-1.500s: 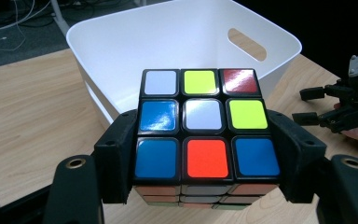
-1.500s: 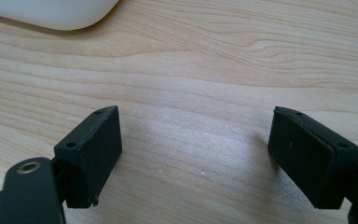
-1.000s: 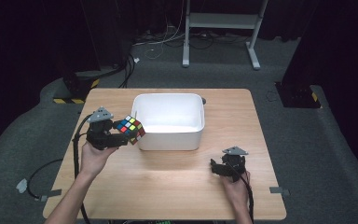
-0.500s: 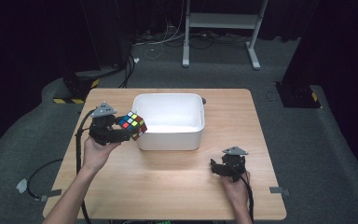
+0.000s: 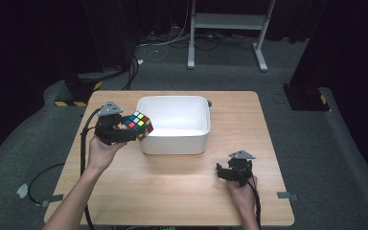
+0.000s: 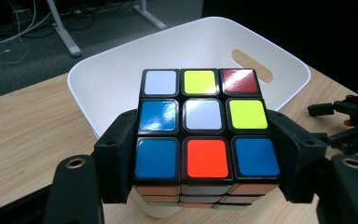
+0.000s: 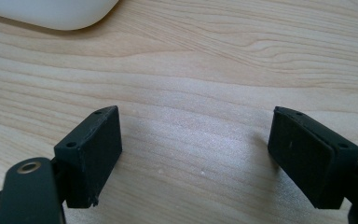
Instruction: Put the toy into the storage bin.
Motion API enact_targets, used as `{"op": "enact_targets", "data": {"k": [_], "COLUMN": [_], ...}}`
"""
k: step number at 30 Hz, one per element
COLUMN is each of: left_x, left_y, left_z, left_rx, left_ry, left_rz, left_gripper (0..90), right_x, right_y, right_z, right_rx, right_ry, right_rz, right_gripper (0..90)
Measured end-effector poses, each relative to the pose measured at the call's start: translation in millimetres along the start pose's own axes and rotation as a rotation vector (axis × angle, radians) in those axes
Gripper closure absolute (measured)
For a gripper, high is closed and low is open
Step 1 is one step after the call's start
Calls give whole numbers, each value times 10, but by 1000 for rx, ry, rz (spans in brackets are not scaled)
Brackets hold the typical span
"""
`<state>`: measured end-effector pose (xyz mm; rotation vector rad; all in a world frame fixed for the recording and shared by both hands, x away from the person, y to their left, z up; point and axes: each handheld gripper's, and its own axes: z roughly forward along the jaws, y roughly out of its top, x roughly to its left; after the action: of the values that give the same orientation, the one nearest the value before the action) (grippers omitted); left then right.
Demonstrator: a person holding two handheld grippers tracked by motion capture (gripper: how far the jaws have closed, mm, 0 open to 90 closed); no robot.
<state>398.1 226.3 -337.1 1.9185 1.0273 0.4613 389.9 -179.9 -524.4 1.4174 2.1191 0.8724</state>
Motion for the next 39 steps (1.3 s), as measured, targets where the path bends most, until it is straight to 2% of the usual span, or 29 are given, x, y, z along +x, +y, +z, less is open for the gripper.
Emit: {"op": "enact_targets", "data": {"k": [11,20,39], "left_x": [20,3,2], "left_y": [25,80,107], "left_z": [97,164,310], "left_rx": [7,9,22], "left_ry": [-5,4,13], "left_rz": [-10,4,7], "left_gripper": [339,339,339], "right_x": [0,0,0], "right_y": [0,-1,-2], "right_z": [0,-1,-2], "right_rx": [0,0,0], "right_ry": [0,0,0], "right_rz": [0,-1,-1], "right_gripper": [172,172,172]}}
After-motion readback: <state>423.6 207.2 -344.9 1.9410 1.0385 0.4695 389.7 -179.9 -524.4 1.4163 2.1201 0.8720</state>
